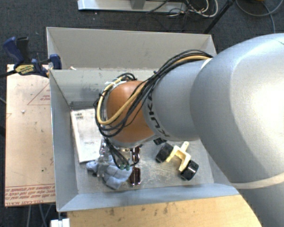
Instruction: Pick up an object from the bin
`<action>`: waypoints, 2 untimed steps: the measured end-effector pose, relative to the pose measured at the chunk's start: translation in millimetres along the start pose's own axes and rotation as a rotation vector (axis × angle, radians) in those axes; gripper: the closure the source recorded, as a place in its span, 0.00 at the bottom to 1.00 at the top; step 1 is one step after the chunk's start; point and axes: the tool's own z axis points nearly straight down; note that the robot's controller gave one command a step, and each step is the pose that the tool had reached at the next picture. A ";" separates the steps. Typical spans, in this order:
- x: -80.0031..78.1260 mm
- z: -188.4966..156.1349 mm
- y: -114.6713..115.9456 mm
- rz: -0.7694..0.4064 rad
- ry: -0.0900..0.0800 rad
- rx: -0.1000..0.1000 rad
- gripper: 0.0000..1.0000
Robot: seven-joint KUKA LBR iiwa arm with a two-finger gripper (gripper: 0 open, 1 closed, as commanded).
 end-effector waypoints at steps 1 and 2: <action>2.6 -39.7 1.2 0.010 0.012 0.006 1.00; 5.7 -100.9 28.7 0.028 0.008 0.006 1.00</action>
Offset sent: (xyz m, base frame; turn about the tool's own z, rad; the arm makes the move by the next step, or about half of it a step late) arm -0.0096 0.0467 0.1308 0.0374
